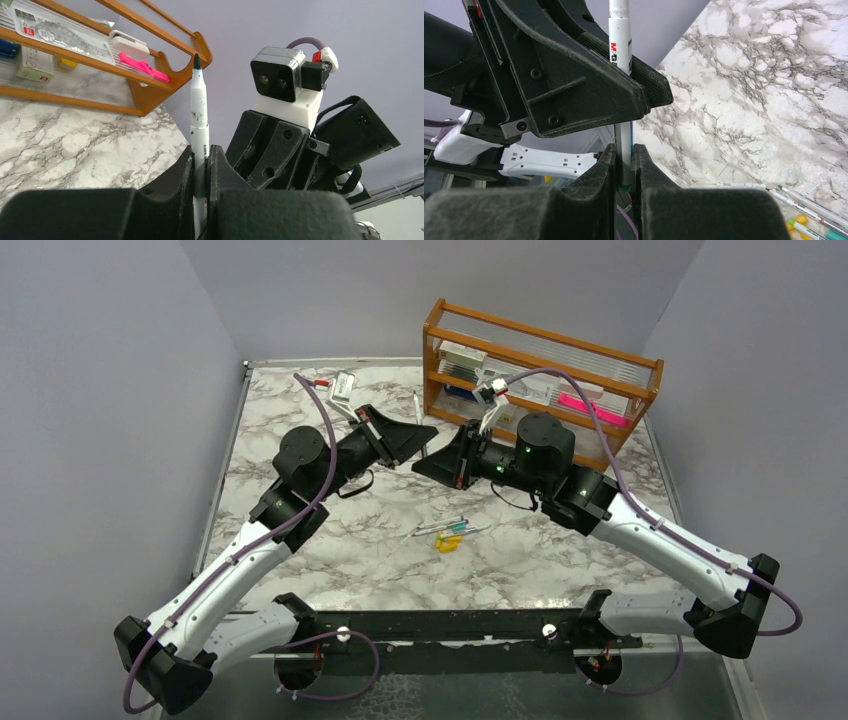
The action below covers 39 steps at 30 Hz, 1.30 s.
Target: Insert the pens into the pen caps
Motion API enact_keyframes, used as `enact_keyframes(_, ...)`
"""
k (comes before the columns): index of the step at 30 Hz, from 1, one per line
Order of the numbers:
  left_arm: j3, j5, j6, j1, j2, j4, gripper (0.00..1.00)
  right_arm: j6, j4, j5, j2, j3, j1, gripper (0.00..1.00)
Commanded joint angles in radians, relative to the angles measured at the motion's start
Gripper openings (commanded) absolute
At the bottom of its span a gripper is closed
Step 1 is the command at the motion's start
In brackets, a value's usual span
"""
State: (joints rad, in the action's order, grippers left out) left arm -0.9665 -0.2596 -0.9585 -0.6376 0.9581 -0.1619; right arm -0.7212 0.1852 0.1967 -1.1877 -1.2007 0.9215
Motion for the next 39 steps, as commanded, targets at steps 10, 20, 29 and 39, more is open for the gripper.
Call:
enact_keyframes(10,-0.195,0.167,0.312,0.000,0.114,0.399,0.00,0.094,0.195,-0.303,0.102,0.094,-0.003,0.54)
enact_keyframes(20,-0.165,0.044,0.301,0.040,0.258,0.279,0.00,0.312,0.481,-0.254,-0.120,0.134,-0.002,0.10)
enact_keyframes(29,-0.153,-0.016,0.355,0.059,0.293,0.269,0.00,0.423,0.424,-0.193,-0.232,0.218,-0.002,0.19)
enact_keyframes(39,-0.113,-0.026,0.355,0.090,0.331,0.218,0.00,0.326,0.351,-0.171,-0.381,0.221,-0.001,0.01)
